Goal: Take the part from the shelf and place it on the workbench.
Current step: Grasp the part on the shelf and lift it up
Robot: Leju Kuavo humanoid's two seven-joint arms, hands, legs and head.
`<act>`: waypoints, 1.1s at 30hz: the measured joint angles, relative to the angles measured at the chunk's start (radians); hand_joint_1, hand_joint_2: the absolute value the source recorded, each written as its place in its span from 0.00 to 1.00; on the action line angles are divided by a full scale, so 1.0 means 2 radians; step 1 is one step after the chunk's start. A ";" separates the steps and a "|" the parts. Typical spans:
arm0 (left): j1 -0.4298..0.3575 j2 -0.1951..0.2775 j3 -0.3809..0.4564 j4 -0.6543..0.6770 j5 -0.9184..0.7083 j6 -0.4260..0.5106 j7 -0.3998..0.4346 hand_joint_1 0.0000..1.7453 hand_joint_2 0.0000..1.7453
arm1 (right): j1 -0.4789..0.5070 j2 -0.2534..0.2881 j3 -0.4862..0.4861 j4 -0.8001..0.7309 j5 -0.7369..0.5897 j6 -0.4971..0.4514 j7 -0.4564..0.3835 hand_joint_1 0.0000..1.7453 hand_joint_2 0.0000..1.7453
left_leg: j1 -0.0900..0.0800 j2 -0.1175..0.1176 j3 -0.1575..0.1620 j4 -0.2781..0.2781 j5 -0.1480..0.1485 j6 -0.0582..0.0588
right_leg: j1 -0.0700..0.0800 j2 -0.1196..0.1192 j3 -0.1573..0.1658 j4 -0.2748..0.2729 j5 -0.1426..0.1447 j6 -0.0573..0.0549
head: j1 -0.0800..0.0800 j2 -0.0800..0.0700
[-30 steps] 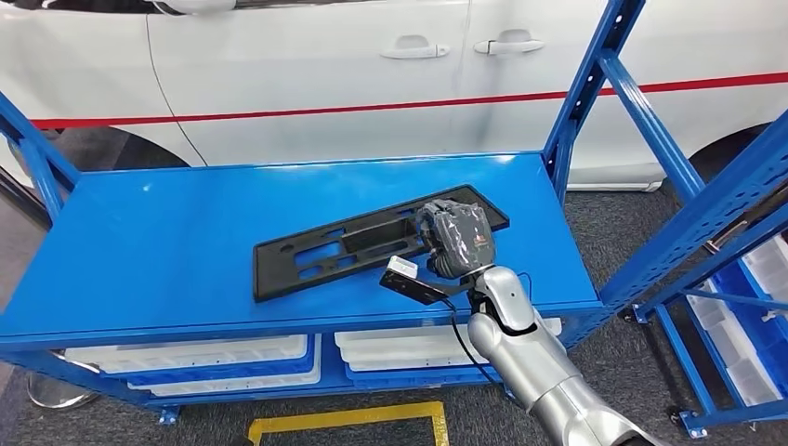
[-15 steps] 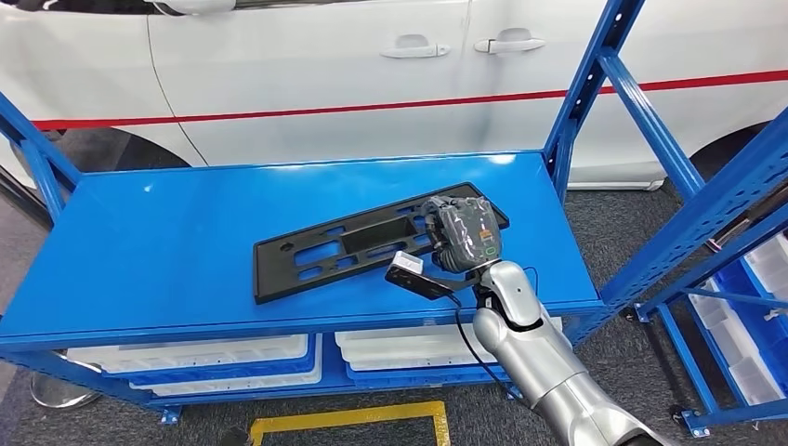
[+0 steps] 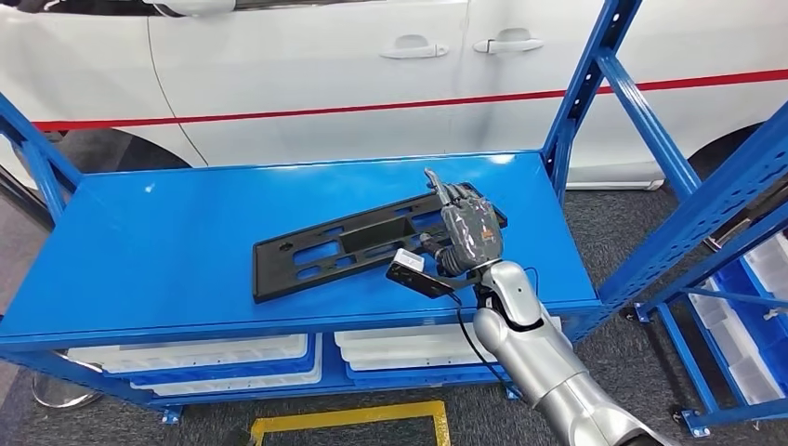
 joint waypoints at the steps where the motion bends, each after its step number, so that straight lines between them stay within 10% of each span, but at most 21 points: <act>1: 0.000 0.000 -0.001 0.000 0.000 0.000 0.000 0.00 0.00 | 0.000 0.000 0.000 0.001 0.000 0.000 0.001 0.00 1.00 | 0.001 0.000 0.001 -0.003 0.002 0.003 | 0.000 0.000 0.000 0.002 -0.002 0.003 | 0.000 0.000; 7: 0.002 0.001 -0.007 0.000 0.004 0.001 0.002 0.00 0.00 | 0.005 -0.006 -0.004 0.013 0.009 -0.001 0.008 0.00 1.00 | 0.003 0.002 0.002 -0.008 0.006 0.012 | -0.005 0.000 -0.062 0.133 -0.064 0.013 | 0.000 0.000; 12: 0.002 0.001 -0.012 0.000 0.006 0.003 0.002 0.00 0.00 | 0.004 -0.008 -0.008 0.023 0.016 -0.002 0.014 0.00 1.00 | 0.003 0.001 0.000 0.002 0.000 0.003 | -0.008 -0.001 -0.008 0.024 -0.008 0.011 | 0.000 0.000; 17: 0.002 0.001 -0.013 0.000 0.006 0.004 0.002 0.00 0.00 | 0.004 -0.008 -0.010 0.029 0.017 -0.003 0.015 0.00 1.00 | 0.003 0.001 -0.004 0.012 -0.010 -0.010 | -0.006 0.001 -0.001 0.007 -0.006 -0.003 | 0.000 0.000; 21: 0.003 0.001 -0.014 0.000 0.006 0.004 0.002 0.00 0.00 | 0.004 -0.008 -0.010 0.032 0.017 -0.003 0.015 0.00 1.00 | 0.005 0.001 -0.054 0.122 -0.065 -0.016 | -0.004 0.000 -0.001 0.005 -0.006 -0.010 | 0.000 0.000; 23: 0.004 0.001 -0.014 0.000 0.006 0.004 0.002 0.00 0.00 | 0.004 -0.008 -0.010 0.035 0.017 -0.003 0.015 0.00 1.00 | 0.005 0.001 -0.066 0.144 -0.065 -0.016 | -0.003 0.000 -0.001 0.006 -0.006 -0.010 | 0.000 0.000; 28: 0.003 0.002 -0.014 0.000 0.007 0.005 0.002 0.00 0.00 | 0.003 -0.008 -0.010 0.037 0.026 -0.005 0.022 0.00 1.00 | 0.001 0.001 -0.003 0.012 -0.004 -0.003 | 0.000 0.001 0.000 0.006 -0.006 -0.007 | 0.000 0.000; 33: 0.003 0.002 -0.014 0.000 0.010 0.007 0.002 0.00 0.00 | 0.003 -0.012 -0.017 0.043 0.038 -0.014 0.028 0.00 1.00 | 0.001 0.002 0.004 -0.007 0.004 0.008 | -0.002 0.000 -0.007 0.022 -0.017 0.005 | 0.000 0.000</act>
